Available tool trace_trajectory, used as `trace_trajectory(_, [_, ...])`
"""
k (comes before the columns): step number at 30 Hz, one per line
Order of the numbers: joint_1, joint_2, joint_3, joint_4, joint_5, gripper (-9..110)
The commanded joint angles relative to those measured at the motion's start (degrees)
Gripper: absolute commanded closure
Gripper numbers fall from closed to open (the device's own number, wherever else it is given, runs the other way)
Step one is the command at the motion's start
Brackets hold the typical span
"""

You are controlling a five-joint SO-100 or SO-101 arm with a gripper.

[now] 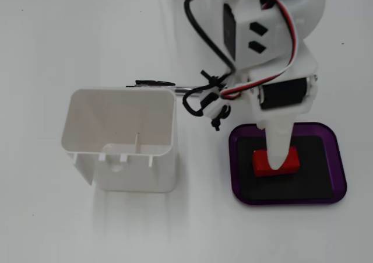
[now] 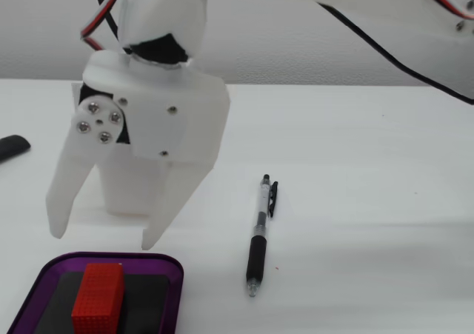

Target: Remove the cube from the box.

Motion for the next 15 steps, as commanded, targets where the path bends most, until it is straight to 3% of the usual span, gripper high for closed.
trace_trajectory(1, [0.18, -0.44, -3.43, -0.18, -0.18, 80])
trace_trajectory(15, [-0.35, -1.32, -2.46, -4.66, -0.18, 80])
